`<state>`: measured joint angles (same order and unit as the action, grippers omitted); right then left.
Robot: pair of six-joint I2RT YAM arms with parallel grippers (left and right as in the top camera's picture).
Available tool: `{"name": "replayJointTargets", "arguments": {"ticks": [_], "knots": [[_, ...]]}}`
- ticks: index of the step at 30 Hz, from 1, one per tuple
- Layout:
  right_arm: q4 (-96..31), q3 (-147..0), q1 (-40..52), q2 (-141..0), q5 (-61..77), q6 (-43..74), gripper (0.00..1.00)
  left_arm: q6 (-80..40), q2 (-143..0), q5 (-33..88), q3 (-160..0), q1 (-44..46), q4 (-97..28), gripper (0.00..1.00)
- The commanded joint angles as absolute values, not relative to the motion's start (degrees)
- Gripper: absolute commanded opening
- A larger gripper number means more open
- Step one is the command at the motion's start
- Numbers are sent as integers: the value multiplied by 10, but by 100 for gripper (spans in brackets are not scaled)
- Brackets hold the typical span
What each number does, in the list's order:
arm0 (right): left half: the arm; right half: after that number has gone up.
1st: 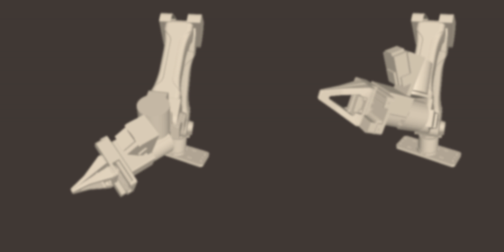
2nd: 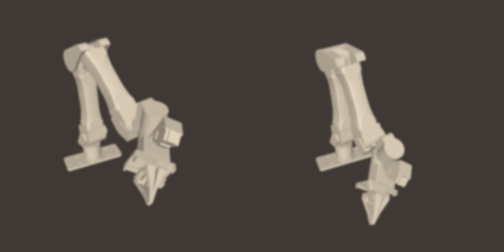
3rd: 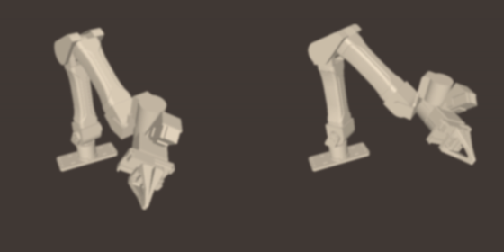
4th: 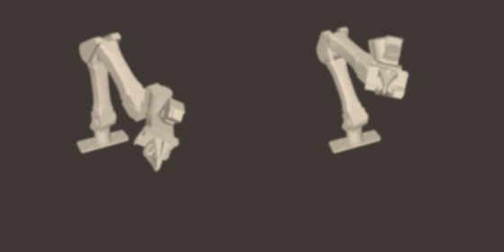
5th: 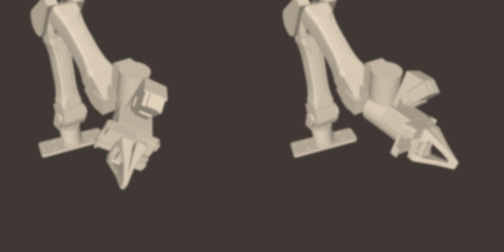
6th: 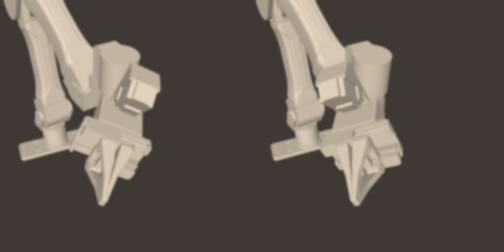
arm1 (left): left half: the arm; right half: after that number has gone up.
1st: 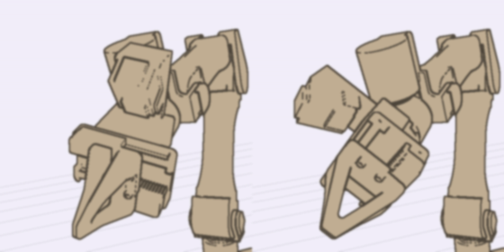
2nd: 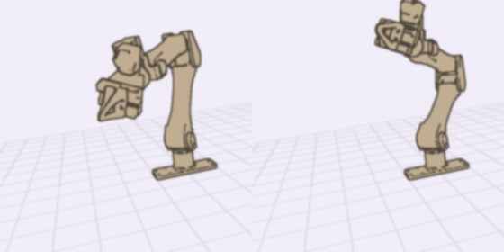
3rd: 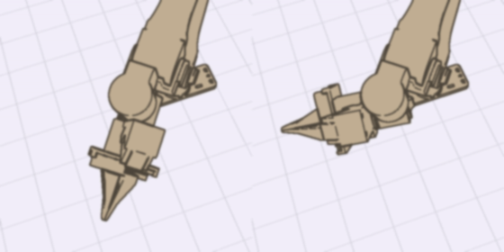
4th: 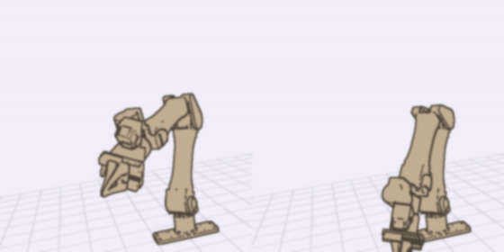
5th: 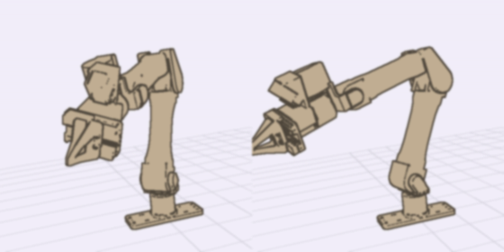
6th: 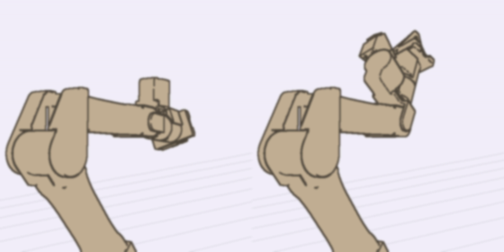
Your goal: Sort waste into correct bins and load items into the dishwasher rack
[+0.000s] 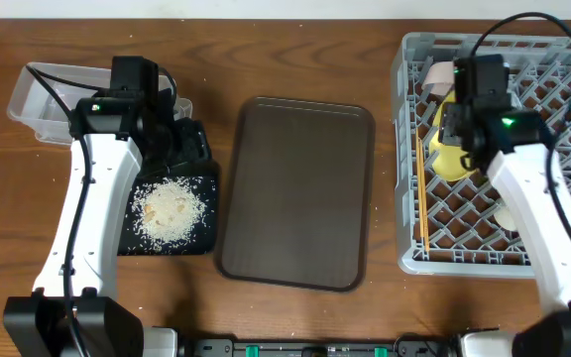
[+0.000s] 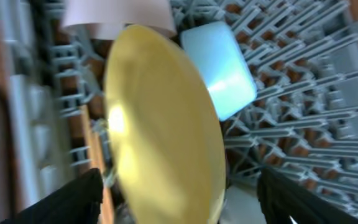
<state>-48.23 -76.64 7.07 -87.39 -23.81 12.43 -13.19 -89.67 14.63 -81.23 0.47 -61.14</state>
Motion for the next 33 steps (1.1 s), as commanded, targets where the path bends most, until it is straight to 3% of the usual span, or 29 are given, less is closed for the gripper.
{"name": "replayJointTargets", "arguments": {"ticks": [1,3,4,11,22,27,33], "knots": [[-500,-764,43,-835,-136,137,85,-127,-894,142,-812,3,-612,78],[-520,-764,32,-828,-95,137,99,-126,-894,142,-812,3,-612,80],[-530,-764,26,-827,-72,137,99,-123,-894,142,-812,3,-612,82],[-586,-764,-14,-827,80,110,99,-62,-894,131,-812,3,-644,88],[-652,-749,-4,-813,101,89,99,-45,-890,68,-749,3,-718,89],[-625,-683,18,-733,102,90,99,-45,-845,77,-668,3,-689,89],[-569,-563,58,-574,101,92,99,-26,-693,111,-564,3,-609,90]]}}
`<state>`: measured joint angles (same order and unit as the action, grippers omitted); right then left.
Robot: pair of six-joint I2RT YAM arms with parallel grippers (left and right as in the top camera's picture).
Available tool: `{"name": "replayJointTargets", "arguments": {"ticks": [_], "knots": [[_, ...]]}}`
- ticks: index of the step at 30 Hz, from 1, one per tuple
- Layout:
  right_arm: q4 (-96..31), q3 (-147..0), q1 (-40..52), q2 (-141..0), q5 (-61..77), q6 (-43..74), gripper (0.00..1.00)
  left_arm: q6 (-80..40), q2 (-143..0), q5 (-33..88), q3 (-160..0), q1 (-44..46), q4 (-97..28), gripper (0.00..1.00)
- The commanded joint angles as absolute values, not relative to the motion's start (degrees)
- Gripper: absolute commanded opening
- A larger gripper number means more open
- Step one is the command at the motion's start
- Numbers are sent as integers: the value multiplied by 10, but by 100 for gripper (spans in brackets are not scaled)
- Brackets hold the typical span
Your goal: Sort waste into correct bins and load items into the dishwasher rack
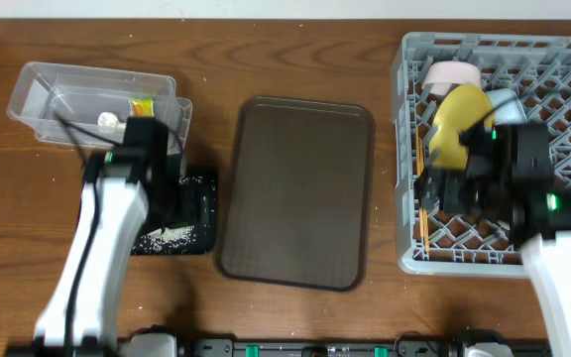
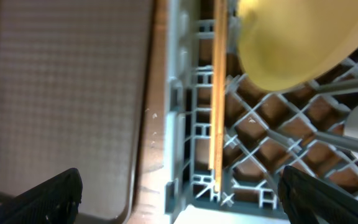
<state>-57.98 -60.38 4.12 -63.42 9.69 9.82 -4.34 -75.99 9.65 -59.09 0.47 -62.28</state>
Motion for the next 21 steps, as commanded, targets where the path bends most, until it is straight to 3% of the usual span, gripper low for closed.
{"name": "replayJointTargets", "arguments": {"ticks": [1,9,21], "knots": [[-566,-545,62,-545,99,92,99,-25,-666,116,-554,3,-600,90],[-603,-486,63,-423,96,107,99,-26,-491,104,-522,3,-571,90],[-632,-486,63,-413,97,107,99,-26,-482,105,-522,3,-571,90]]}}
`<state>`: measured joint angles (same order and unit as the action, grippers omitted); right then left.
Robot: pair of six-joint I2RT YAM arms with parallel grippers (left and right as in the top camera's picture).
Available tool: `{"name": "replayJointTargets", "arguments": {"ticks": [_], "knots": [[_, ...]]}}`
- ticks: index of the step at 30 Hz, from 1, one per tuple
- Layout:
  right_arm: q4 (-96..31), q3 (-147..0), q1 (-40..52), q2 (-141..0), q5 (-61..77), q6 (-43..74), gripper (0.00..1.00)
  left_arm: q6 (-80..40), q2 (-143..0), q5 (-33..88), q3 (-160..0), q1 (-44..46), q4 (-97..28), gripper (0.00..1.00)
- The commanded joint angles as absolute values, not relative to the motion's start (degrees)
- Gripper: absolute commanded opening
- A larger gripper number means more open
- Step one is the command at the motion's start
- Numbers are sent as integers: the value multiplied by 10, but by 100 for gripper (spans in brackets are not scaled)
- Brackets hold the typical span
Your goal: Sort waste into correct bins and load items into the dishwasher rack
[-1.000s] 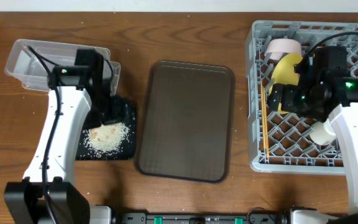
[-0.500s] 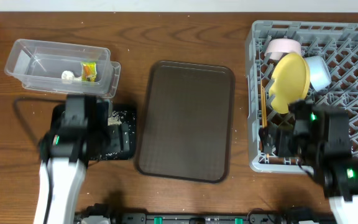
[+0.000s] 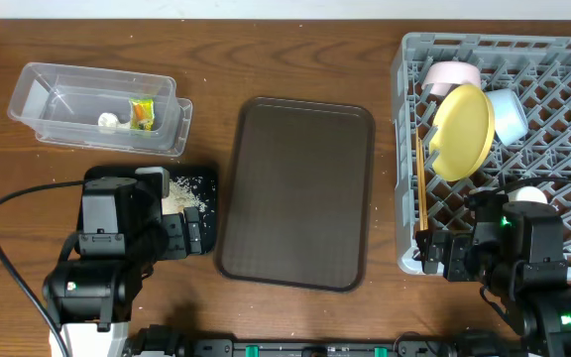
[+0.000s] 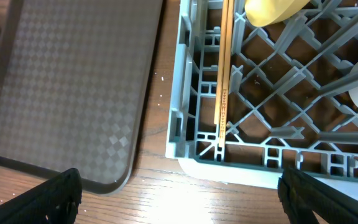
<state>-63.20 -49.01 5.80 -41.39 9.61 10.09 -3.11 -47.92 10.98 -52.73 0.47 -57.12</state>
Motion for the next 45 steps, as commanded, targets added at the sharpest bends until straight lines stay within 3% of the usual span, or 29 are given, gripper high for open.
{"name": "replayJointTargets", "arguments": {"ticks": [1,23,35,45], "knots": [[-632,-486,63,-413,97,107,99,-26,-483,105,-522,3,-571,90],[-628,-484,62,-354,44,65,99,-26,-487,105,-522,3,-571,91],[-424,-307,62,-102,61,62,99,-26,-487,105,-522,3,-571,90],[-249,-176,60,-4,61,56,99,-26,-487,105,-522,3,-571,91]]}}
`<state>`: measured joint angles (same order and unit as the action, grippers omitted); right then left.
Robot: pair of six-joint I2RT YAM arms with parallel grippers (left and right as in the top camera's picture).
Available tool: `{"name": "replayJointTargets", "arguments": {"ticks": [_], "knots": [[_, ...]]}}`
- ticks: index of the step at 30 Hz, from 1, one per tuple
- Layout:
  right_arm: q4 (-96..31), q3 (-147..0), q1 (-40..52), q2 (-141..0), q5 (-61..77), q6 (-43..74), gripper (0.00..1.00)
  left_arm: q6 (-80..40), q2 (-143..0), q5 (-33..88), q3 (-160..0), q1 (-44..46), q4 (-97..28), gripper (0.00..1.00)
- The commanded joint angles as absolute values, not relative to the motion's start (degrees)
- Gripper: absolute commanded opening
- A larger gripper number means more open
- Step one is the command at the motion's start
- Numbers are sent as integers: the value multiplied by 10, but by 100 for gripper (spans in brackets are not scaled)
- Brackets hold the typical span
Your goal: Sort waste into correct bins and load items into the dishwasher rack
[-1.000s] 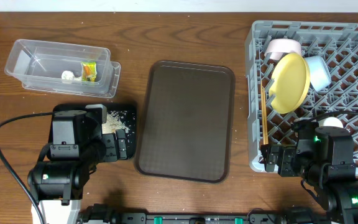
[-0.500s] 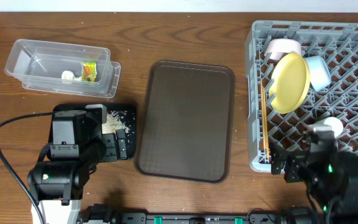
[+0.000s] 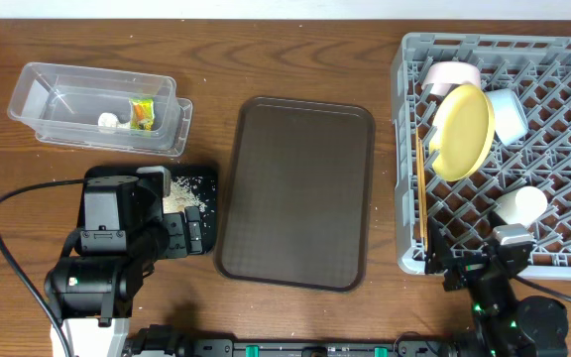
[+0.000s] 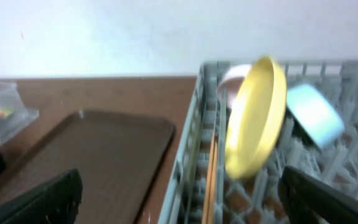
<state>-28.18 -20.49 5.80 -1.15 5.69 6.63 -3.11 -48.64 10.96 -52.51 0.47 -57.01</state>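
Observation:
The grey dishwasher rack (image 3: 563, 260) at the right holds a yellow plate (image 3: 462, 131) on edge, a pink cup (image 3: 451, 73), a pale blue cup (image 3: 510, 114), a white cup (image 3: 519, 205) and wooden chopsticks (image 3: 420, 193). My right gripper (image 3: 454, 266) sits folded back at the rack's front corner; in the wrist view it (image 4: 179, 202) is open and holds nothing, facing the plate (image 4: 255, 118). My left arm (image 3: 107, 260) covers most of a black container with rice (image 3: 188, 190); its fingers are hidden.
A brown tray (image 3: 297, 188) lies in the middle of the table. A clear plastic bin (image 3: 38, 94) with small bits of waste stands at the back left. The table's front edge runs just below both arms.
My right arm has drawn back farther toward the front edge, and its camera now looks level across the table instead of down at the rack corner. The left arm has not moved.
First my right gripper was at the yellow plate in the rack and my left arm over the rice container by the clear bin. Then both arms were nearer the front, the plate standing free in the rack. Later both were folded low at the front edge.

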Motion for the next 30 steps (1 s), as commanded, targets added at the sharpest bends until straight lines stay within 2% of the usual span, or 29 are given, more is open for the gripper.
{"name": "replayJointTargets", "arguments": {"ticks": [1,7,11,15,23,30], "knots": [[-223,-164,60,-3,61,57,99,-26,-487,105,-522,3,-571,91],[-46,-83,60,-3,60,45,99,-26,-487,105,-522,3,-571,91],[30,-32,60,-3,88,-10,99,-26,-487,105,-522,3,-571,91],[34,-5,60,-3,122,-70,99,-26,-487,105,-522,3,-571,91],[-39,-3,48,-3,44,-20,99,-26,-487,105,-522,3,-571,91],[-43,-3,47,-3,17,-13,99,-26,-487,105,-522,3,-571,91]]}}
